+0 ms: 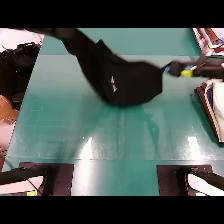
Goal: Fold the shirts.
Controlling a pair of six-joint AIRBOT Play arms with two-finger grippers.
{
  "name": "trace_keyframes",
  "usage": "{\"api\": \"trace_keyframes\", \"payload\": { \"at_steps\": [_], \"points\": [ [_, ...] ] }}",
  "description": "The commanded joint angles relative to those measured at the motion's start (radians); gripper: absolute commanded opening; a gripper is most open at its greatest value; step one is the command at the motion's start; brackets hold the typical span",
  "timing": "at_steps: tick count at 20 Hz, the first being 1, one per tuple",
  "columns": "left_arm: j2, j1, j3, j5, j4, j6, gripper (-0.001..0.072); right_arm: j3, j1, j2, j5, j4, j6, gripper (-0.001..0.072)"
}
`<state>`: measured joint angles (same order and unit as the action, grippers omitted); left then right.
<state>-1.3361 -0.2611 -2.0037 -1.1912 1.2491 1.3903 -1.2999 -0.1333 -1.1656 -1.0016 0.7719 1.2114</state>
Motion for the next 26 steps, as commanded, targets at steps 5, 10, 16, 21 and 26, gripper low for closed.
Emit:
{"api": "trace_keyframes", "payload": {
  "at_steps": [5, 10, 16, 21, 26],
  "points": [
    [0.417, 0.000, -0.031, 0.199, 0.000, 0.027, 0.0023, -0.283, 0.020, 0.333, -0.090, 0.157, 0.001, 0.0019],
    [0.528, 0.000, -0.044, 0.300, -0.010, 0.053, 0.0023, -0.355, 0.021, 0.435, -0.102, 0.262, 0.074, 0.0018],
    [0.416, 0.000, -0.014, 0.257, 0.129, 0.053, 0.0023, -0.359, 0.014, 0.298, -0.290, 0.275, 0.269, 0.0018],
    [0.085, 0.000, -0.008, -0.045, 0.313, 0.077, 0.0024, -0.126, -0.131, 0.073, -0.179, 0.276, 0.311, 0.0018],
    [-0.311, 0.000, 0.043, -0.077, 0.297, 0.077, 0.0024, 0.042, -0.298, -0.182, 0.039, 0.275, 0.313, 0.0019]
  ]
}}
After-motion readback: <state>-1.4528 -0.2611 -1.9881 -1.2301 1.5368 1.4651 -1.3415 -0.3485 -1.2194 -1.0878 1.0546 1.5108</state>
